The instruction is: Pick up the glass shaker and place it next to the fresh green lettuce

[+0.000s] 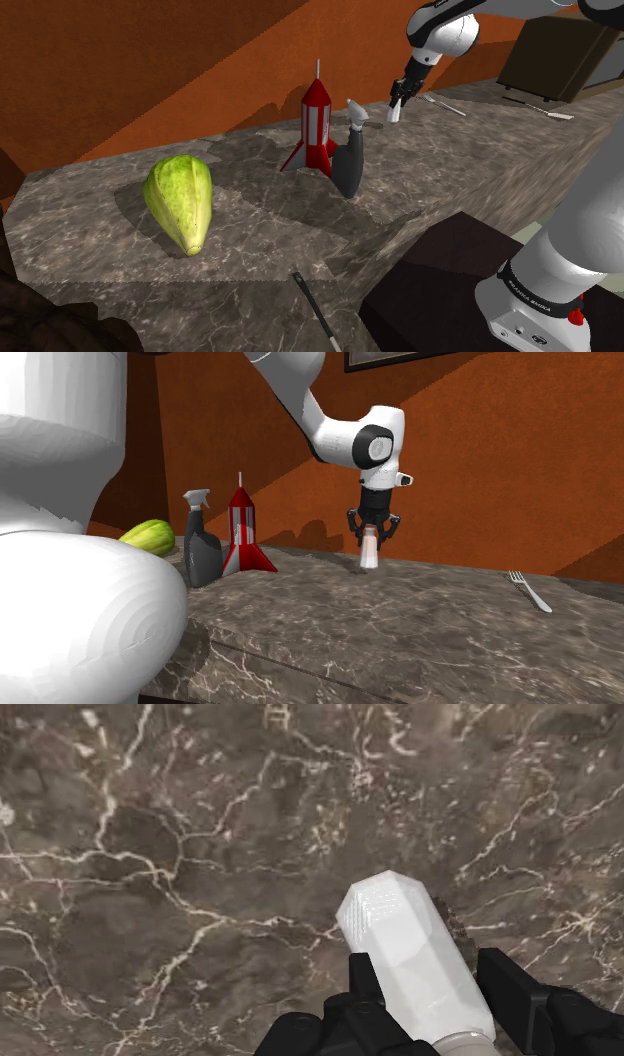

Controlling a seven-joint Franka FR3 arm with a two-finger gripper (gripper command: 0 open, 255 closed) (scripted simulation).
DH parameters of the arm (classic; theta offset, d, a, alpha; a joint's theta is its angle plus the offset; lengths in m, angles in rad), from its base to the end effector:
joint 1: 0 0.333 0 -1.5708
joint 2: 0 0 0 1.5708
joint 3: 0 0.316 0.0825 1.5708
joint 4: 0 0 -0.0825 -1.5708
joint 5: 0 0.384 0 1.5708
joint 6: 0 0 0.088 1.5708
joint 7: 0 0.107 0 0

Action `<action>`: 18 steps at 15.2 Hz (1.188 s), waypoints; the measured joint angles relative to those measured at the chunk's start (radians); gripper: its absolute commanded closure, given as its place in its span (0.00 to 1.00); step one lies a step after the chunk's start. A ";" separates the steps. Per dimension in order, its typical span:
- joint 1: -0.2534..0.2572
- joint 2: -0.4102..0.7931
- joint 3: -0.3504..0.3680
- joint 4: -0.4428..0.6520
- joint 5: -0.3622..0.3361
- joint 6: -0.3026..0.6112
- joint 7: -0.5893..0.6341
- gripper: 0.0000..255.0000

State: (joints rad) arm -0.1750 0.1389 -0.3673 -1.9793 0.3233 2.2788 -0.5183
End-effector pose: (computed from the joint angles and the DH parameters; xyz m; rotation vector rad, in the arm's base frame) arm 0.5212 -0.2978 0.4196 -3.0038 0.3111 -0.3896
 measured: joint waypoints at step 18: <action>0.002 -0.066 -0.011 0.162 -0.069 -0.215 0.076 1.00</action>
State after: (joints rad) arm -0.1735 0.0727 -0.3786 -1.8170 0.2544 2.0634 -0.4428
